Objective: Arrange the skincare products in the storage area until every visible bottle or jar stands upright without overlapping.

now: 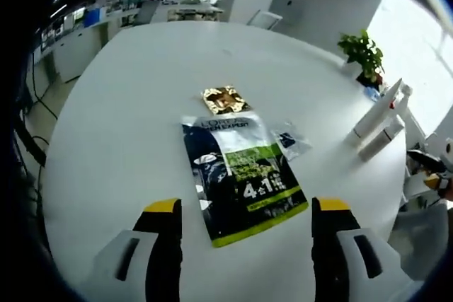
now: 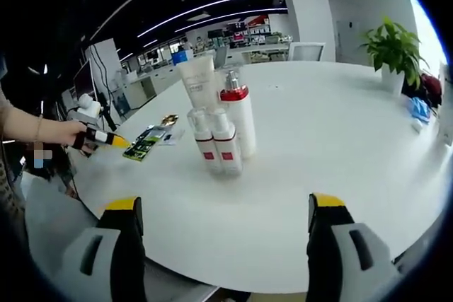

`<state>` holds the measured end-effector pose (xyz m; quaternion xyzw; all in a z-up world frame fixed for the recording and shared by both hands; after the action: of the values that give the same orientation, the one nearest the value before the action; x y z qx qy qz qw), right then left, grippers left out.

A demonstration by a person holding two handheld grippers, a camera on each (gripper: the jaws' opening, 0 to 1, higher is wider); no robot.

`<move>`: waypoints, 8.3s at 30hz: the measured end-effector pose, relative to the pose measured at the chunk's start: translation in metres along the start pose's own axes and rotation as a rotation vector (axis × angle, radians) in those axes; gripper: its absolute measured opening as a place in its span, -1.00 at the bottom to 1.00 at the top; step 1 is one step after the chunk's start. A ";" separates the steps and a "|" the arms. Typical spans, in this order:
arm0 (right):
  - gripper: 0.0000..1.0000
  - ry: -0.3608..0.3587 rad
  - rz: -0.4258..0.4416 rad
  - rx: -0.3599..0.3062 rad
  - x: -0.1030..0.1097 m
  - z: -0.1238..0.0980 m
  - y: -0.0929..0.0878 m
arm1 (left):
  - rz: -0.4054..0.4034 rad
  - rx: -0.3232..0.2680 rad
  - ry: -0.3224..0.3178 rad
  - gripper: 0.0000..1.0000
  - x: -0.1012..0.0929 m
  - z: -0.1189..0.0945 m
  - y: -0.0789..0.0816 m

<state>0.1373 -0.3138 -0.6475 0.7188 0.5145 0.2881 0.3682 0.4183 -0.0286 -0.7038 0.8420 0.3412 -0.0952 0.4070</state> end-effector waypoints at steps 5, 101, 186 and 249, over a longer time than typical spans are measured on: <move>0.95 -0.008 0.006 0.009 -0.002 0.000 -0.002 | 0.005 0.022 0.015 0.27 0.009 0.010 0.004; 0.91 0.750 0.428 -0.283 0.138 -0.055 0.108 | -0.151 -0.620 -0.747 -1.00 -0.268 -0.122 0.080; -0.96 0.602 0.450 -0.346 0.107 -0.045 0.184 | -0.564 -0.588 -0.856 -1.00 -0.302 -0.095 0.033; 0.99 0.272 0.017 -0.166 0.043 -0.006 0.072 | -0.728 -0.488 -0.624 -1.00 -0.195 0.045 -0.001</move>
<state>0.1843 -0.2859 -0.5830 0.6446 0.5282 0.4273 0.3508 0.2766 -0.1583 -0.6482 0.4820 0.4862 -0.3937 0.6135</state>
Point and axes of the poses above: the point that each gripper's makers call its tool centre point, and the gripper's own axes: z roughly forward along the fingers, x roughly to its left, y roughly out of its top, the point moved 3 cm from there along -z, roughly backward along the fingers, and after that the axes turned 14 degrees about -y, right-handed, at the moved point
